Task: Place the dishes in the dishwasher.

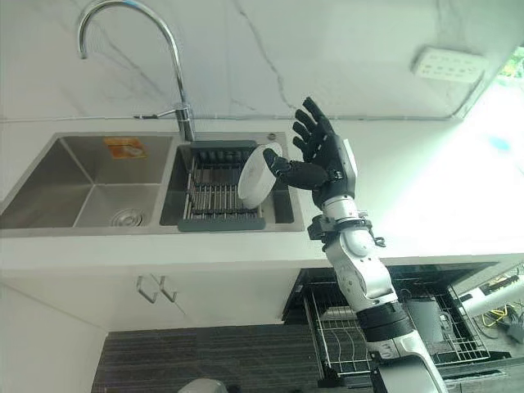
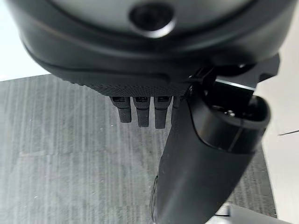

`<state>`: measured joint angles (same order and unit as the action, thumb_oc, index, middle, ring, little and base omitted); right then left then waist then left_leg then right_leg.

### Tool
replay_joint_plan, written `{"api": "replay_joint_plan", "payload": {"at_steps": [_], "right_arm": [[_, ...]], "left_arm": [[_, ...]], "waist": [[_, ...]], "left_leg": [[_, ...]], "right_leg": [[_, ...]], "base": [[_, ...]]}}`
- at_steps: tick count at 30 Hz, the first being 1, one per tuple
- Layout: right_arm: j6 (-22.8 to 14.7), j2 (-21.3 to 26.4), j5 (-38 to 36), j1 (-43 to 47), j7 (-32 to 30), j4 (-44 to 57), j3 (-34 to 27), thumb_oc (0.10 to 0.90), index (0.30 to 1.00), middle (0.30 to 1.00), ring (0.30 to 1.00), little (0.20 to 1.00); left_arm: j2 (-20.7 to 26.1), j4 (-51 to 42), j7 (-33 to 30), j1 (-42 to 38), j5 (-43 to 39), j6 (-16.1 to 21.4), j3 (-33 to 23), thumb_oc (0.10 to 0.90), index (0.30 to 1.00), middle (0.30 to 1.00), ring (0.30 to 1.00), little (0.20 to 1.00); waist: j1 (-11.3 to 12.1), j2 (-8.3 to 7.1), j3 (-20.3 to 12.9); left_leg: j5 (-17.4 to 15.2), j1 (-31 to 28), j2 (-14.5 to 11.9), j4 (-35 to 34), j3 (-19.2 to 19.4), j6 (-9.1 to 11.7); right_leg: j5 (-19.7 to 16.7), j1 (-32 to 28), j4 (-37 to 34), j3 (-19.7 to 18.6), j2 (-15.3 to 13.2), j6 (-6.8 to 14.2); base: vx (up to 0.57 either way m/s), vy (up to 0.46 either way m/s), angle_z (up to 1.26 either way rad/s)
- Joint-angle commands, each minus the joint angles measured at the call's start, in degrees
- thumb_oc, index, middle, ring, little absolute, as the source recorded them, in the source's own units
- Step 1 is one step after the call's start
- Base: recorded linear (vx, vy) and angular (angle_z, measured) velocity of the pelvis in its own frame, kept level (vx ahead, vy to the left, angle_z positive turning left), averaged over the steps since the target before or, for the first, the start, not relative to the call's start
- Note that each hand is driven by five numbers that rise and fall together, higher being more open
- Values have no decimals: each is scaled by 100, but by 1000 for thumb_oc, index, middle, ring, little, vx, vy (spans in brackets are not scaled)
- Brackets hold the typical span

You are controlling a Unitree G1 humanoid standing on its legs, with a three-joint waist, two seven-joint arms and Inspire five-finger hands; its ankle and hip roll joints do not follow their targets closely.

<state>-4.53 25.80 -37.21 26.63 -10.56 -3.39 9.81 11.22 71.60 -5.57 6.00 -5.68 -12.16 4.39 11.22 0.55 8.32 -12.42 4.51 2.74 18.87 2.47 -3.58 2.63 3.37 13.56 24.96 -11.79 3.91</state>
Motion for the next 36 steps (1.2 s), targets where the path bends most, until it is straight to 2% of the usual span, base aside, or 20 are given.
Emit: {"api": "replay_joint_plan", "payload": {"at_steps": [1,8,18,25,36], "right_arm": [[-724,189,103,636,-314,14,-553,800,900,900,900,900],[-713,570,106,1087,-507,-612,-711,800,900,900,900,900],[-632,789,-228,1683,-427,-1502,-595,800,900,900,900,900],[-410,642,-836,1787,-197,-1779,-509,800,900,900,900,900],[-348,447,-952,1829,-272,-2076,-480,800,900,900,900,900]], "left_arm": [[407,273,25,88,210,-45,148,800,900,900,900,900],[527,286,123,80,375,-33,142,800,900,900,900,900],[667,321,241,31,407,-7,271,800,900,900,900,900],[717,362,410,36,381,80,281,800,900,900,900,900],[750,339,466,16,353,43,347,800,900,900,900,900]], "waist": [[4,-134,-205],[164,-157,-263],[375,-145,-298],[450,-128,-300],[509,-102,-291]], "left_leg": [[-212,165,-208,-168,174,339],[-172,177,-172,-168,73,368],[-100,225,-115,-168,-111,426],[-74,247,-104,-168,-160,439],[-45,276,-95,-168,-169,421]], "right_leg": [[904,-309,362,-161,-149,446],[912,-400,362,-26,-169,436],[940,-453,362,59,-176,415],[953,-479,362,120,-196,399],[926,-500,362,204,-248,407]], "base": [[-6,-7,19],[-4,-13,17],[6,-7,7],[9,7,9],[25,10,9]]}}
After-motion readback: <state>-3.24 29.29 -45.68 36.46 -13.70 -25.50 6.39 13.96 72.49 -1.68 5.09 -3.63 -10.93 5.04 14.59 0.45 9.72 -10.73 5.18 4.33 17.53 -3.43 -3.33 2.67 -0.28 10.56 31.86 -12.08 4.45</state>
